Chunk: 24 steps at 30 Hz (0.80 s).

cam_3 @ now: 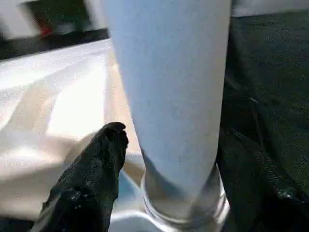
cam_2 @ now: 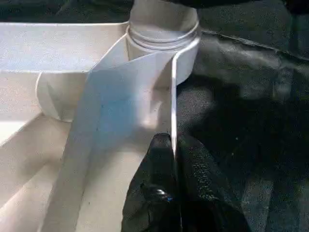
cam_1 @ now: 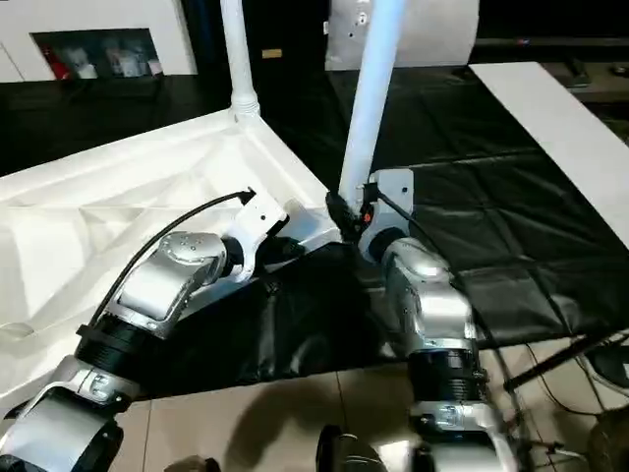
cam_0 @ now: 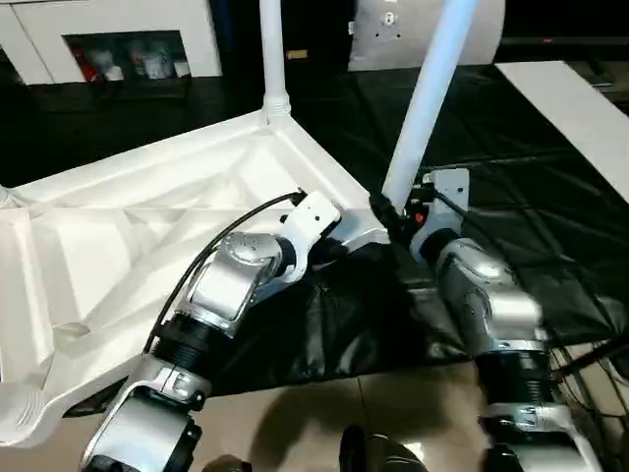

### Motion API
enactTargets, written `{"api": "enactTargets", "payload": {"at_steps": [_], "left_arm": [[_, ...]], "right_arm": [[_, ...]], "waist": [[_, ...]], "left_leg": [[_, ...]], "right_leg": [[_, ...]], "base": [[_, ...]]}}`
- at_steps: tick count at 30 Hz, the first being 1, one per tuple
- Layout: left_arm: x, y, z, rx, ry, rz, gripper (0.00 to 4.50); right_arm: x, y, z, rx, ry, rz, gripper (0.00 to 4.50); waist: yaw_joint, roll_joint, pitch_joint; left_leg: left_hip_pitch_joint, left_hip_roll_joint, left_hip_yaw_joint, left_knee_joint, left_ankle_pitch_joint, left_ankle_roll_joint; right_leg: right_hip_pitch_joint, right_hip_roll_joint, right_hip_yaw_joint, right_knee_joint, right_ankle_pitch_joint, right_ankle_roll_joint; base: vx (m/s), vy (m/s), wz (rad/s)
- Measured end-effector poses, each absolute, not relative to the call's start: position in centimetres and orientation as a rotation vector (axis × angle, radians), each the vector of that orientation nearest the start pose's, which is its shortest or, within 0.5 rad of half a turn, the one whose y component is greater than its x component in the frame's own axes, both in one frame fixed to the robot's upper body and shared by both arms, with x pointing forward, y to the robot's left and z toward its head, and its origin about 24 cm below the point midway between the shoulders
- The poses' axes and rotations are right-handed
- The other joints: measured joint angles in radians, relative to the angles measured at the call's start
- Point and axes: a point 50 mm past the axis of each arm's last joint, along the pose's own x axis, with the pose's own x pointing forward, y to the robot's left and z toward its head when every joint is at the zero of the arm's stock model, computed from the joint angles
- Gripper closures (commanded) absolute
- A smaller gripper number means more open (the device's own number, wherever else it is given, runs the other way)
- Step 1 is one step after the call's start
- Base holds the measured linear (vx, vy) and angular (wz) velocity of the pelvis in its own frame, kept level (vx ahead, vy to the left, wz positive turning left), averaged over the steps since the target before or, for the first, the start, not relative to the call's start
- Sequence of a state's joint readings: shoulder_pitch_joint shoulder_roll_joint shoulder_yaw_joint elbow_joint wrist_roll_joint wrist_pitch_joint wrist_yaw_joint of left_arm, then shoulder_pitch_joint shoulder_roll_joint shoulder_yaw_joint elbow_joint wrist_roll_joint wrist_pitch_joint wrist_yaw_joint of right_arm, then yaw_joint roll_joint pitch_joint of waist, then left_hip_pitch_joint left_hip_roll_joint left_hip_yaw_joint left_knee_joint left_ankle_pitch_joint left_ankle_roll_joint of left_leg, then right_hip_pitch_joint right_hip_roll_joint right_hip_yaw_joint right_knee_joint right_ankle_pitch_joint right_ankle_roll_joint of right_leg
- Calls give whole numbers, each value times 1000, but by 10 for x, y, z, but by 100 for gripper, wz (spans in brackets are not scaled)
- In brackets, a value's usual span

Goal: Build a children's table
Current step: Rotate leg to tighten

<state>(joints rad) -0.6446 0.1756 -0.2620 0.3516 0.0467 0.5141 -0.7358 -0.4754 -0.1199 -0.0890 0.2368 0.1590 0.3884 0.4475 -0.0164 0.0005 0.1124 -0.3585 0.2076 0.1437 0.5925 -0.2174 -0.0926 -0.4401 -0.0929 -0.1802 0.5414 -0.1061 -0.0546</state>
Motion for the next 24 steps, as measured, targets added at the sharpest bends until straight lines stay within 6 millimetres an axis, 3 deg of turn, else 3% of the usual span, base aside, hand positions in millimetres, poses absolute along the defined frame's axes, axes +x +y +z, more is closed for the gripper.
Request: {"api": "enactTargets", "payload": {"at_steps": [6,12,18,24], "left_arm": [[333,94,86,399,373,-1016,450],[328,114,85,482,382,-1142,450],[318,129,85,528,381,-1319,450],[308,132,85,569,377,-1487,450]], "right_arm": [[321,-163,88,1,184,707,64],[311,-184,99,-75,203,933,7],[304,-195,100,-136,267,1120,7],[300,-190,104,-147,309,1326,24]], "waist": [[2,0,0],[23,0,0],[47,0,0],[75,-1,0]], "left_leg": [[2,1,2,1,1,1],[8,1,2,4,2,0],[7,1,2,5,1,0],[6,1,1,4,2,0]], "right_leg": [[-2,3,2,3,0,-3],[5,2,4,2,0,-3],[5,1,7,2,0,-2],[4,1,8,4,0,-2]], "base": [[0,0,0],[0,0,0],[0,0,0],[0,0,0]]}}
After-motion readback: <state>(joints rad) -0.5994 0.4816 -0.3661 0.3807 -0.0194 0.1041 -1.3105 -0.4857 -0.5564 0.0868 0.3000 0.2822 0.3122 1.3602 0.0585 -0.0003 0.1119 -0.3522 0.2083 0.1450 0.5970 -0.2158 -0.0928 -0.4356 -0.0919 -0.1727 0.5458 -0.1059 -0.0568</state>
